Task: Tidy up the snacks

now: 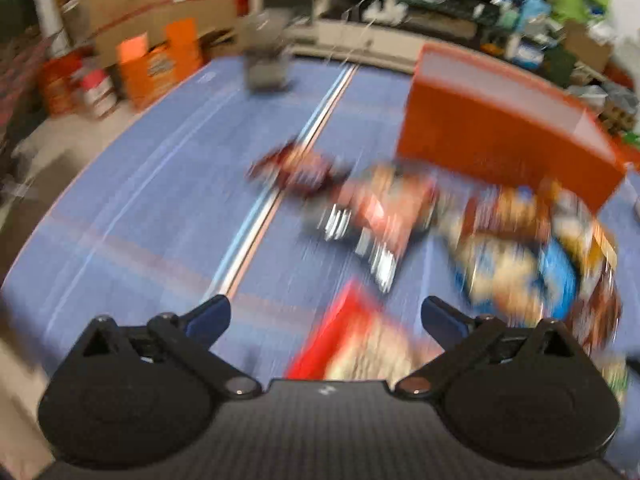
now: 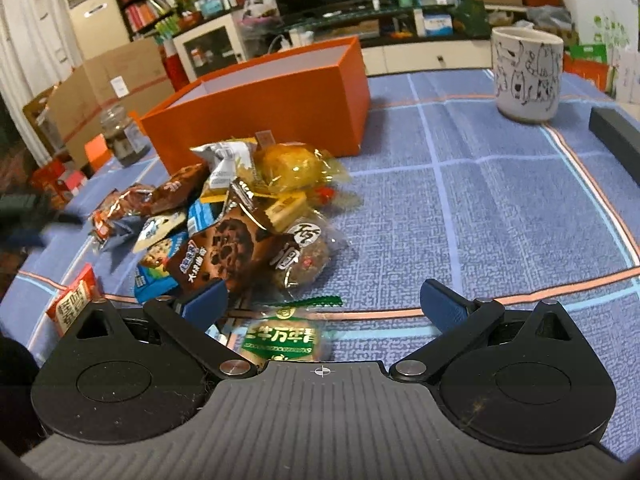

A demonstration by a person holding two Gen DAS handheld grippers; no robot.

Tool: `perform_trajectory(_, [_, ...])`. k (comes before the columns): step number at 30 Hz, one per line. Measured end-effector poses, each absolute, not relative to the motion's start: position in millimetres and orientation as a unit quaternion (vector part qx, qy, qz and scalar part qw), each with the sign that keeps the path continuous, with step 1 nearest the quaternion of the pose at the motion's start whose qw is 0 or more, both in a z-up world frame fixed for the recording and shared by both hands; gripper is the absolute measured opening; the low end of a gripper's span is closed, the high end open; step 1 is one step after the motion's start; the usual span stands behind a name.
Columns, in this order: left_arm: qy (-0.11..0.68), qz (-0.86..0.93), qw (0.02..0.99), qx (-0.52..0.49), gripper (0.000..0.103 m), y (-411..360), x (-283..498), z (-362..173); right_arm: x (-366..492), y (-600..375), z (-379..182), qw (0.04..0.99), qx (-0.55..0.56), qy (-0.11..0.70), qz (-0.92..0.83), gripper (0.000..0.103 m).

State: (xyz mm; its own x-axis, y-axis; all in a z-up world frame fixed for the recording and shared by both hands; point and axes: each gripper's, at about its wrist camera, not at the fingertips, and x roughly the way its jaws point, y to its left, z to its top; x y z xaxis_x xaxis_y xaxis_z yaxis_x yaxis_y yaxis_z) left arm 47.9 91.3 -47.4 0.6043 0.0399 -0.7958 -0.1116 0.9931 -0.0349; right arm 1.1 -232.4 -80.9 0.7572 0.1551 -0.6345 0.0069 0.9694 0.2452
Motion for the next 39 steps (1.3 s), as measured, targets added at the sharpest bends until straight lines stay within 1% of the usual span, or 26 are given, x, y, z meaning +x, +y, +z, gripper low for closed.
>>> perform_trajectory(3, [0.459, 0.012, 0.882, -0.108, 0.101, 96, 18, -62, 0, -229, -77, 0.930, 0.124, 0.341, 0.057, 0.096])
perform_trajectory(4, [0.461, -0.002, 0.878, -0.130, 0.101, 98, 20, -66, -1, -228, -76, 0.930, 0.124, 0.340, 0.061, 0.096])
perform_trajectory(7, [0.475, -0.026, 0.867, -0.146, 0.101, 97, 45, -78, -3, -226, -74, 0.932, 0.115, 0.338, 0.059, 0.096])
perform_trajectory(9, [0.461, -0.035, 0.873, -0.152, 0.101, 99, 65, -82, -6, -229, -73, 0.934, 0.112, 0.335, 0.050, 0.097])
perform_trajectory(13, [0.476, -0.056, 0.869, -0.124, 0.101, 90, 100, -82, -20, -243, -76, 0.937, 0.110, 0.331, 0.005, 0.097])
perform_trajectory(16, [0.452, -0.031, 0.889, -0.065, 0.101, 81, 77, -74, -36, -243, -81, 0.937, 0.106, 0.332, -0.009, 0.096])
perform_trajectory(18, [0.437, -0.034, 0.898, -0.025, 0.101, 76, 58, -78, -39, -235, -85, 0.936, 0.099, 0.337, 0.003, 0.096])
perform_trajectory(21, [0.444, -0.044, 0.895, 0.023, 0.101, 66, 47, -90, -33, -217, -88, 0.935, 0.064, 0.347, 0.021, 0.095])
perform_trajectory(24, [0.453, -0.050, 0.889, 0.038, 0.101, 66, 43, -98, -32, -205, -89, 0.937, 0.041, 0.346, 0.026, 0.090])
perform_trajectory(26, [0.445, -0.052, 0.893, 0.039, 0.102, 65, 42, -99, -28, -195, -91, 0.937, 0.023, 0.348, 0.027, 0.081])
perform_trajectory(28, [0.445, -0.051, 0.894, 0.036, 0.102, 66, 43, -99, -25, -189, -95, 0.935, 0.010, 0.355, 0.027, 0.079])
perform_trajectory(31, [0.440, -0.053, 0.896, 0.030, 0.102, 65, 47, -102, -18, -187, -98, 0.932, 0.005, 0.362, 0.022, 0.072])
perform_trajectory(33, [0.437, -0.053, 0.897, 0.027, 0.101, 64, 46, -102, -15, -186, -103, 0.929, 0.006, 0.369, 0.023, 0.070])
perform_trajectory(35, [0.430, -0.056, 0.901, 0.027, 0.100, 64, 44, -104, -18, -182, -104, 0.931, -0.013, 0.365, 0.024, 0.066])
perform_trajectory(36, [0.426, -0.059, 0.902, 0.027, 0.095, 65, 42, -105, -20, -182, -104, 0.931, -0.011, 0.363, 0.027, 0.064])
perform_trajectory(37, [0.423, -0.063, 0.904, 0.028, 0.087, 65, 41, -103, -21, -182, -104, 0.933, -0.012, 0.360, 0.030, 0.060])
perform_trajectory(38, [0.418, -0.070, 0.905, 0.028, 0.080, 65, 40, -101, -22, -182, -104, 0.933, -0.014, 0.357, 0.035, 0.054])
perform_trajectory(39, [0.418, -0.072, 0.905, 0.028, 0.070, 65, 39, -98, -23, -181, -103, 0.934, -0.015, 0.355, 0.039, 0.050])
